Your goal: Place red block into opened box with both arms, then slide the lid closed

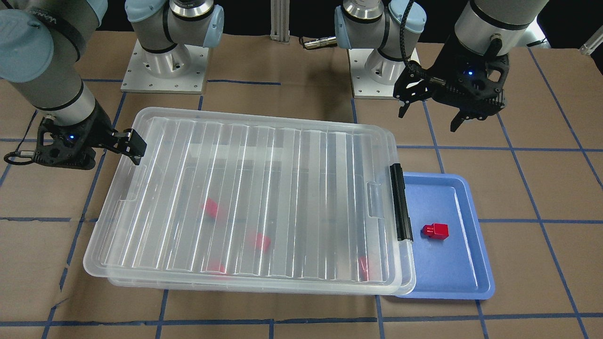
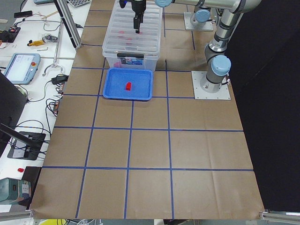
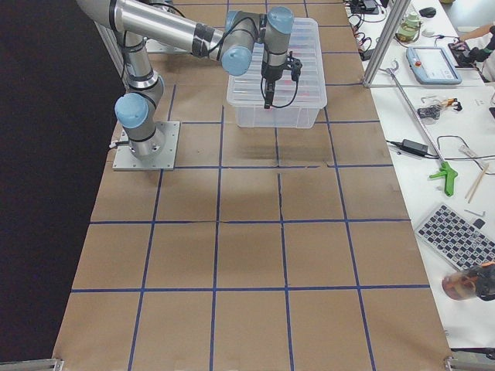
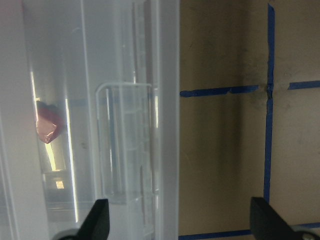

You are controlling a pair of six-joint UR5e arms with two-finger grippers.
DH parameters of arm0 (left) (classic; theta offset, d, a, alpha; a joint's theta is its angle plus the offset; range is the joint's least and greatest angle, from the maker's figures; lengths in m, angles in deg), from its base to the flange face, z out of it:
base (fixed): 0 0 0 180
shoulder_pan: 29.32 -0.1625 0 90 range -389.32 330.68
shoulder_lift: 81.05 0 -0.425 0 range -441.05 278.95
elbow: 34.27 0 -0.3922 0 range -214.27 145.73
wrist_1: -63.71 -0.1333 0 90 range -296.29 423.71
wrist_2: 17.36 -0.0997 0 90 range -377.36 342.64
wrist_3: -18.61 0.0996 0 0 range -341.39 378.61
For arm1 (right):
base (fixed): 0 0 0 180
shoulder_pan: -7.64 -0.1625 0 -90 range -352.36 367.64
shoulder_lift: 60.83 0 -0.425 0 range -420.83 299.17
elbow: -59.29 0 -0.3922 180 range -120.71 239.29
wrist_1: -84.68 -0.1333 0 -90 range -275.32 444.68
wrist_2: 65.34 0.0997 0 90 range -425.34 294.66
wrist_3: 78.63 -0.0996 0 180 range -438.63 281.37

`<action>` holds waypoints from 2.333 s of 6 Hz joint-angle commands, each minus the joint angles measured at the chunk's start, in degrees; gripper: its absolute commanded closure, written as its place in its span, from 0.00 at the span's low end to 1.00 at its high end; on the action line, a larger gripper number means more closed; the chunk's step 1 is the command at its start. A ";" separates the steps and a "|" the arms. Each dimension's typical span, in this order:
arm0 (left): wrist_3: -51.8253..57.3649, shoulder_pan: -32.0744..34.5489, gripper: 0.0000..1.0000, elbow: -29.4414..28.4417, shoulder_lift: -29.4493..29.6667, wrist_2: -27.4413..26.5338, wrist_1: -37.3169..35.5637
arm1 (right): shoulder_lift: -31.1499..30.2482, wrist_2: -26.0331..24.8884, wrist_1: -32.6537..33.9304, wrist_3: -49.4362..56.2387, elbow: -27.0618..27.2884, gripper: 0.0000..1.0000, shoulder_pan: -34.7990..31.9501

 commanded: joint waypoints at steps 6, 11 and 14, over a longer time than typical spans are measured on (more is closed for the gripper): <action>56.62 -8.55 0.02 14.26 7.32 -2.07 -24.70 | 0.65 -0.80 1.36 4.24 2.74 0.00 2.51; 77.04 -11.00 0.02 17.70 16.66 -1.54 -36.33 | 1.62 -2.55 3.63 14.76 2.65 0.00 7.76; 83.49 -12.42 0.02 22.81 20.59 -1.28 -44.35 | 1.62 -3.00 3.65 19.53 2.65 0.00 12.16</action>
